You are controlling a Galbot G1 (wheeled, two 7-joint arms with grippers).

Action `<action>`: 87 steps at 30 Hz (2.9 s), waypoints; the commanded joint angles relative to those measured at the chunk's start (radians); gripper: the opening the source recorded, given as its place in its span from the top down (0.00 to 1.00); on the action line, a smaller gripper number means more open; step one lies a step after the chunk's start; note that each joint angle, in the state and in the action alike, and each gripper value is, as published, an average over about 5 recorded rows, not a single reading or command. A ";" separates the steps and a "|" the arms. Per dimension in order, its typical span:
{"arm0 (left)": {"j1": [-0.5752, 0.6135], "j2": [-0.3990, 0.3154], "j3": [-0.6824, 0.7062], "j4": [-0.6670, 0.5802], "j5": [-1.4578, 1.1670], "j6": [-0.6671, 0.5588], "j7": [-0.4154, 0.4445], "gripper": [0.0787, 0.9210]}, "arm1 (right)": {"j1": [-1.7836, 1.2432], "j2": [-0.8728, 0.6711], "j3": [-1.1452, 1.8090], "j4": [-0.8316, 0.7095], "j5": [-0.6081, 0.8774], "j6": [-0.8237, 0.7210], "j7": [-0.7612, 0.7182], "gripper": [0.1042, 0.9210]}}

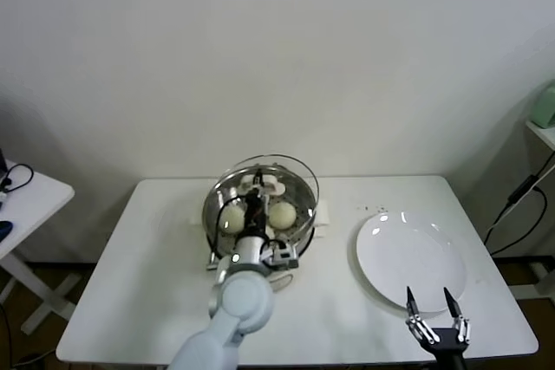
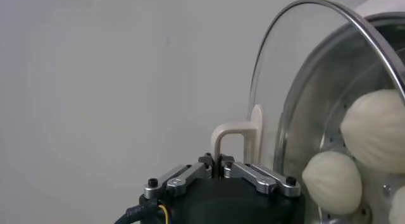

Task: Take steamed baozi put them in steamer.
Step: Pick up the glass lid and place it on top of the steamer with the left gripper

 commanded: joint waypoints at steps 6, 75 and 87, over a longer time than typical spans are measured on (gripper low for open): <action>0.015 -0.001 0.000 0.002 0.061 -0.028 0.028 0.93 | 0.001 -0.004 0.002 0.004 0.003 0.000 -0.001 0.12; 0.019 -0.006 -0.024 0.076 0.113 -0.065 0.023 0.93 | -0.004 -0.001 0.013 0.024 0.004 -0.001 -0.006 0.12; 0.033 0.010 -0.029 0.050 0.105 -0.068 0.023 0.63 | -0.003 -0.002 0.013 0.025 0.003 -0.001 -0.006 0.12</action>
